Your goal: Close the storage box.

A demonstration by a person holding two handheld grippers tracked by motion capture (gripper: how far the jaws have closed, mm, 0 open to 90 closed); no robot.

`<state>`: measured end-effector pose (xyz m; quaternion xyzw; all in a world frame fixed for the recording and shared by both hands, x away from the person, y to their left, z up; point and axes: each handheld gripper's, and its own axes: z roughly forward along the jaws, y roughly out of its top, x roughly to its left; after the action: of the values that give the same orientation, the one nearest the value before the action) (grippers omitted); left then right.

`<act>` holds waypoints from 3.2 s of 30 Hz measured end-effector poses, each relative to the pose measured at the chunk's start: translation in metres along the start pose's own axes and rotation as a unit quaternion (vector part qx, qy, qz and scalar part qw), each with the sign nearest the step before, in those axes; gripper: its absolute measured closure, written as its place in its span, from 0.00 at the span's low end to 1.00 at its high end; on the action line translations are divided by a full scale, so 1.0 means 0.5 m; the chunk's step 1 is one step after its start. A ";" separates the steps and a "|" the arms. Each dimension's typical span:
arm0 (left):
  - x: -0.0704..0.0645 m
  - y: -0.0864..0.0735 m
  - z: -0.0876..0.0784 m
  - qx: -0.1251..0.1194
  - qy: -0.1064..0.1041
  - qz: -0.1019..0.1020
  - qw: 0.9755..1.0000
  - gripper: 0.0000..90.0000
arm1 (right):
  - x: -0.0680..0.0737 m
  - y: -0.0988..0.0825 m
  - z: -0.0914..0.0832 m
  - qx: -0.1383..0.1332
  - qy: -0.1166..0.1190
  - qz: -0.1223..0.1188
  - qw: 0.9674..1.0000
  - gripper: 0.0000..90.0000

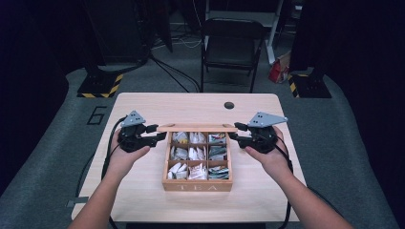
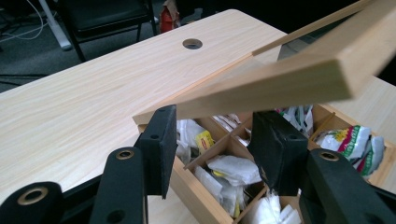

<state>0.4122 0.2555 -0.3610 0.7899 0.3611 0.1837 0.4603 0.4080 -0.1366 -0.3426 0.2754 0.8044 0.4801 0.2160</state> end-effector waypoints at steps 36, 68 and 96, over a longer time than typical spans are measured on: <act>-0.066 -0.075 -0.033 -0.019 -0.020 0.002 1.000 0.58 | 0.062 -0.088 -0.009 -0.003 -0.014 -0.017 1.000 0.60; -0.104 -0.146 -0.031 -0.007 -0.016 0.021 1.000 0.59 | 0.096 -0.160 -0.007 0.019 -0.005 -0.019 1.000 0.56; -0.118 -0.188 -0.025 0.015 -0.025 0.013 0.999 0.58 | 0.117 -0.198 -0.015 0.034 0.020 0.024 0.999 0.60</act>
<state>0.3273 0.2488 -0.4330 0.8056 0.3417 0.1649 0.4551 0.3360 -0.1419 -0.4323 0.2923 0.8177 0.4627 0.1782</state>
